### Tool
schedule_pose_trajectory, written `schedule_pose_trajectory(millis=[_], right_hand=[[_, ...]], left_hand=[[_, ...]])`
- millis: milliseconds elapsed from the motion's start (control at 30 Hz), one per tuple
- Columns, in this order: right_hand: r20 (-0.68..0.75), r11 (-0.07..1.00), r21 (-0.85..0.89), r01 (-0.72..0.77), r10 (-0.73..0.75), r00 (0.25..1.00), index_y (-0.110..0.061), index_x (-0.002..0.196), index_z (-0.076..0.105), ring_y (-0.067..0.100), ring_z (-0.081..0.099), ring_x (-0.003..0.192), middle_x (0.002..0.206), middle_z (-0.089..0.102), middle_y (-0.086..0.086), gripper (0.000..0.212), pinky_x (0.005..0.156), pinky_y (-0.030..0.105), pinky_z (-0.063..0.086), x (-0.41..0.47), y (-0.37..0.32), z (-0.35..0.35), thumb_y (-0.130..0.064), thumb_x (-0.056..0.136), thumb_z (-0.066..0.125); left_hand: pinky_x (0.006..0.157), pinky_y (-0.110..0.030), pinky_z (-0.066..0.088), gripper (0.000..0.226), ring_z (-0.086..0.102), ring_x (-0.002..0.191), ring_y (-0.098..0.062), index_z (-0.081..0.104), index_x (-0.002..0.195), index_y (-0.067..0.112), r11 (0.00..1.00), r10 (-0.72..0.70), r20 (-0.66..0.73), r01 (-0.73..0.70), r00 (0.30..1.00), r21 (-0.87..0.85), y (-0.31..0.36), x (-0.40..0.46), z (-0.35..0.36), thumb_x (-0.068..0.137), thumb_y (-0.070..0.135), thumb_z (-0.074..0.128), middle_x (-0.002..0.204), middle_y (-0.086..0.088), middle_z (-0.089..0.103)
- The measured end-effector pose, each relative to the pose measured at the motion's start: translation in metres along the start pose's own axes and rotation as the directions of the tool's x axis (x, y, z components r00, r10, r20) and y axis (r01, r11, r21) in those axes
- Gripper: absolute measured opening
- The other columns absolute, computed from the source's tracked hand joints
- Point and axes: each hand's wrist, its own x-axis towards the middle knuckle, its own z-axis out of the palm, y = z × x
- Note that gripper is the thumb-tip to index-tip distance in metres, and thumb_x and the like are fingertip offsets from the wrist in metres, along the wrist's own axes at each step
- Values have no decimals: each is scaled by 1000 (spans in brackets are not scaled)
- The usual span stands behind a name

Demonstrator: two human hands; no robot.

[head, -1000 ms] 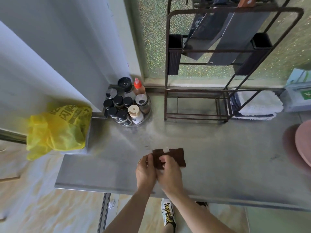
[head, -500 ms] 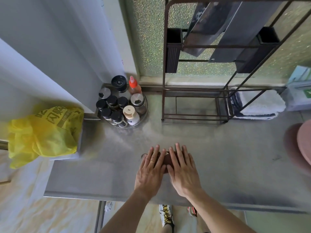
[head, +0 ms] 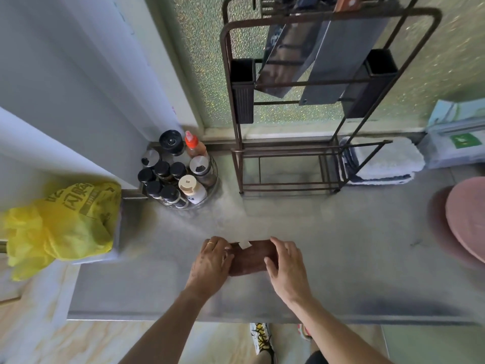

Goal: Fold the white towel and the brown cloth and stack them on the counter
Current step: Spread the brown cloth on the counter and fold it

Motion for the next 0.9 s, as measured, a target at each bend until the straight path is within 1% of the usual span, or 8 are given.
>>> schedule_pose_trajectory(millis=[167,267,433,600,667,767,833,900], right_hand=[[51,996,53,-76,74,996,-12,130,53,33,60,100,110,58,12,43,87,43,53,7,-3,-5,-21,90,67],[66,976,124,-179,172,983,-11,130,52,28,60,104,114,59,10,47,93,40,50,9,-9,-6,-22,88,70],[173,797,317,-514,484,858,-14,109,62,23,69,96,100,74,4,39,86,34,53,17,-18,-5,-30,77,78],[313,677,466,-570,476,822,-17,96,67,14,68,84,93,73,0,23,72,26,52,19,-15,-20,-24,77,78],[339,617,541,-571,462,820,-16,96,60,15,66,88,94,69,0,21,72,25,50,18,-6,-34,-17,80,74],[385,475,655,-587,458,801,-9,100,60,27,68,96,100,70,11,21,89,47,56,16,20,-68,-6,82,71],[411,365,717,-594,466,783,-6,102,60,30,71,94,101,71,16,22,84,49,59,16,45,-100,0,83,68],[407,306,755,-580,475,780,-8,103,61,25,72,88,100,72,14,21,72,42,61,18,73,-139,0,84,67]], left_hand=[[82,-39,51,16,57,100,-22,57,105,23,994,-79,54,82,995,-71,7,11,-5,93,31,49,102,1,63],[77,-39,53,11,60,94,-24,56,102,22,978,-191,-7,189,982,-93,10,11,1,93,27,59,99,-1,63],[76,-41,51,24,63,94,-33,56,102,12,863,-489,-81,468,869,-189,27,4,9,93,33,62,99,-12,68],[84,-39,50,29,63,104,-36,60,107,9,752,-620,19,601,785,-271,46,4,15,95,35,60,105,-16,72],[83,-37,47,30,63,106,-35,61,108,10,728,-634,71,626,770,-281,64,7,18,95,37,59,108,-14,73],[81,-34,45,33,63,103,-33,63,109,13,730,-603,146,616,784,-296,104,13,28,96,42,55,109,-11,72],[81,-31,44,34,61,95,-25,63,110,16,697,-573,216,609,790,-380,139,20,38,96,46,53,106,-6,71],[87,-34,48,39,62,95,-20,65,110,18,578,-533,334,623,777,-527,181,29,47,91,51,57,105,-3,69]])
